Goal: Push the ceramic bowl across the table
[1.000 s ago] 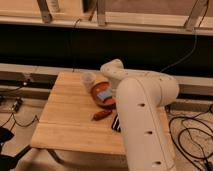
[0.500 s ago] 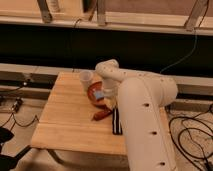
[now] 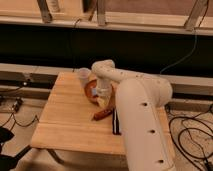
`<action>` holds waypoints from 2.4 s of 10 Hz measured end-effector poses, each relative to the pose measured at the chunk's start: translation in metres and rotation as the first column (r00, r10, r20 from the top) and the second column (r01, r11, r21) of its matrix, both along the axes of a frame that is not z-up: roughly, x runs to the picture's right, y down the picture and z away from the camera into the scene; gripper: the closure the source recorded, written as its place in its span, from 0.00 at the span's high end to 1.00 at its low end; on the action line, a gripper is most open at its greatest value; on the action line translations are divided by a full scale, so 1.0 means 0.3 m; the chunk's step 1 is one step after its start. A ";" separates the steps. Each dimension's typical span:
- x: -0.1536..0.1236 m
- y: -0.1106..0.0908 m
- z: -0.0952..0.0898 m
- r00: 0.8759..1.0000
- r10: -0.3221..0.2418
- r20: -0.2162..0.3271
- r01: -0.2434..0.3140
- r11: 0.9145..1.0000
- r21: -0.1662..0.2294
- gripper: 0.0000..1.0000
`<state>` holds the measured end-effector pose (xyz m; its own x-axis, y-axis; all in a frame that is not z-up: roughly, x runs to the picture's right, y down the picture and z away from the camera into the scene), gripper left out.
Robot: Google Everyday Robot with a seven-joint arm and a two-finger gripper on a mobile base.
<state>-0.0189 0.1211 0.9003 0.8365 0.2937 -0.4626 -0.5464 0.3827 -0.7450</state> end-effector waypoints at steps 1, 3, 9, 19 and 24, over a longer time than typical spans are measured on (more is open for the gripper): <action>-0.027 0.023 -0.010 1.000 0.000 0.028 0.000 1.000 -0.018 0.00; -0.102 0.053 -0.038 0.995 -0.007 0.104 0.012 0.999 -0.042 0.00; -0.004 -0.252 0.043 0.988 -0.130 0.080 0.105 0.958 0.267 0.00; 0.455 -0.833 -0.029 0.962 0.127 -0.241 0.052 0.784 0.619 0.00; 0.371 -0.818 0.138 0.972 0.086 -0.217 0.068 0.784 0.617 0.00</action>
<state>0.0923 -0.1242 0.9418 0.7298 0.5869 -0.3507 -0.6718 0.7106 -0.2090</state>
